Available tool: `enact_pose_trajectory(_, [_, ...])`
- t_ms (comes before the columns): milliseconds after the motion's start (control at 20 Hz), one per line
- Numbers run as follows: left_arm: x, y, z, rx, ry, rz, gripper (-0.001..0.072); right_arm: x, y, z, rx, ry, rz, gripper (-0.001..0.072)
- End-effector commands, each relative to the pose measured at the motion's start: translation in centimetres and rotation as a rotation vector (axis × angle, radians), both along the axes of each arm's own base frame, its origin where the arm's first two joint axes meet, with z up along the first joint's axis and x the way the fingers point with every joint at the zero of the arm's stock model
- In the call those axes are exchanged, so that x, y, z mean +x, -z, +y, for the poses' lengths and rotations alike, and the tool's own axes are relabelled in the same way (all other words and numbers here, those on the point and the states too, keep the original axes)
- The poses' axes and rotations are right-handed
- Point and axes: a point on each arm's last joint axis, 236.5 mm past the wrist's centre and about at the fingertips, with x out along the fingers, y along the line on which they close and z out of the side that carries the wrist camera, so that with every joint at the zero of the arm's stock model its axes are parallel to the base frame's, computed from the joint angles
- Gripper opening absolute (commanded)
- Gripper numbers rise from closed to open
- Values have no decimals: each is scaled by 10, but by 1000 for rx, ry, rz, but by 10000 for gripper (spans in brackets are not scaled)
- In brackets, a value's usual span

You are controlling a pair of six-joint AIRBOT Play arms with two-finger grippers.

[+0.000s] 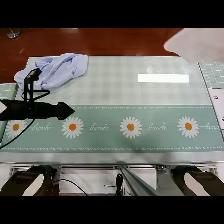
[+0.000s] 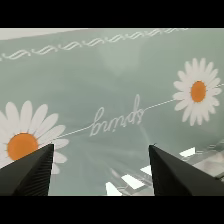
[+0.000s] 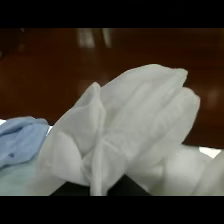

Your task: Fold the shirts.

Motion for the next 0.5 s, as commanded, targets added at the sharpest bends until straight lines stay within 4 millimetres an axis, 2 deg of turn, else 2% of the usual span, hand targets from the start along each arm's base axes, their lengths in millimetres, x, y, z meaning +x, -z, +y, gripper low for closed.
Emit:
enact_pose_trajectory(0, [-2,-14,-5,-31,-3,-40,703,-32,-34,44,24,-196,-84,25])
enact_pose_trajectory(50, [-2,-14,-5,-31,-3,-38,703,-34,-24,57,16,-255,-46,25])
enact_pose_trajectory(150, [1,-15,-4,-32,-10,-49,703,-38,14,89,-27,-385,84,25])
enact_pose_trajectory(250, [8,-17,-2,-33,-28,-74,703,-39,73,124,-90,-500,249,25])
enact_pose_trajectory(350, [13,-19,-1,-34,-39,-93,703,-35,145,166,-117,-563,388,25])
enact_pose_trajectory(450, [14,-16,4,-5,-42,-99,703,-34,222,197,-110,-566,512,25])
